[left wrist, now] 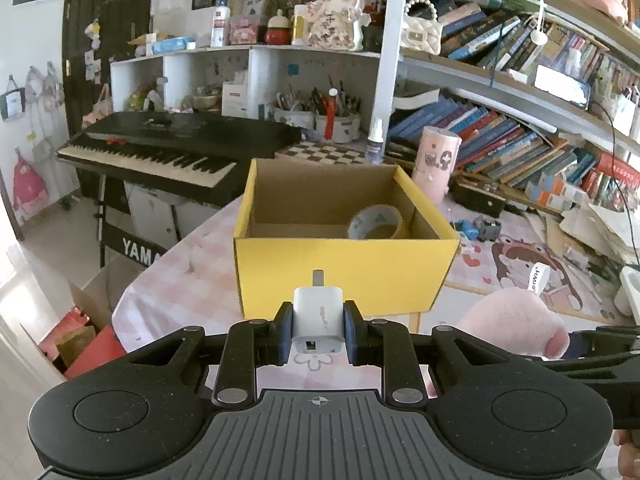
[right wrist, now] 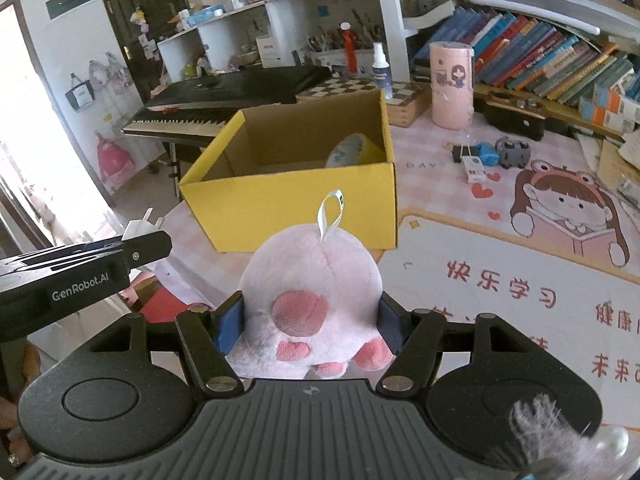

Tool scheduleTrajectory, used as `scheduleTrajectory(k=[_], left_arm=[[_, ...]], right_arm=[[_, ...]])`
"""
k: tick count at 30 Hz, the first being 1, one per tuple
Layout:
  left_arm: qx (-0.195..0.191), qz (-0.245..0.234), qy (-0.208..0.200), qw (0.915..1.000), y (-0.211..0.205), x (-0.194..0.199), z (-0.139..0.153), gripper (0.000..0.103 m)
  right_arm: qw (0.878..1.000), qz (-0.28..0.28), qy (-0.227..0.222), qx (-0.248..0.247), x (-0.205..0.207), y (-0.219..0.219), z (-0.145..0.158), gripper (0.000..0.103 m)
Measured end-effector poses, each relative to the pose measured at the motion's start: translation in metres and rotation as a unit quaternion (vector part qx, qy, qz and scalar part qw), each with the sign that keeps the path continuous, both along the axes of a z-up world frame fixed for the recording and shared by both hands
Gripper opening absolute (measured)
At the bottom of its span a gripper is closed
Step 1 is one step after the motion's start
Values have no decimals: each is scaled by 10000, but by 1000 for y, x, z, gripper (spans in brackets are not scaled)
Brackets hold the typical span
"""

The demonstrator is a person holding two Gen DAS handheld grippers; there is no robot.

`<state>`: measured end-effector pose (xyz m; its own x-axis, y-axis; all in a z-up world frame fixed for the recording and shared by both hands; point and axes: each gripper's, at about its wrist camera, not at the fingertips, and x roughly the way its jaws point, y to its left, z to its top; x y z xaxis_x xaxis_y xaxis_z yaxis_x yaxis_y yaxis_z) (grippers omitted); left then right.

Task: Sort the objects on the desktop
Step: 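Carry the white charger with the left tool while the right tool carries the pig plush to the box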

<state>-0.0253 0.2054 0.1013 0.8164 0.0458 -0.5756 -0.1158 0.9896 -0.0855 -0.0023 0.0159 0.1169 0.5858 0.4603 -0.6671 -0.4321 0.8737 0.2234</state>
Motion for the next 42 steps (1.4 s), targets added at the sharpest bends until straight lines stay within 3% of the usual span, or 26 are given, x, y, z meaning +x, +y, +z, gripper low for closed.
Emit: scheduleTrajectory(k=[11, 25, 42], left_arm=[[86, 193, -166, 9996, 10, 19, 11, 24], [341, 363, -238, 9985, 11, 84, 18, 24], [624, 368, 390, 9966, -5, 173, -16, 24]], right_arm=[[9993, 115, -318, 135, 30, 9, 21, 65], [9966, 278, -744, 219, 113, 20, 46, 65], [9955, 578, -745, -19, 220, 46, 30, 65]])
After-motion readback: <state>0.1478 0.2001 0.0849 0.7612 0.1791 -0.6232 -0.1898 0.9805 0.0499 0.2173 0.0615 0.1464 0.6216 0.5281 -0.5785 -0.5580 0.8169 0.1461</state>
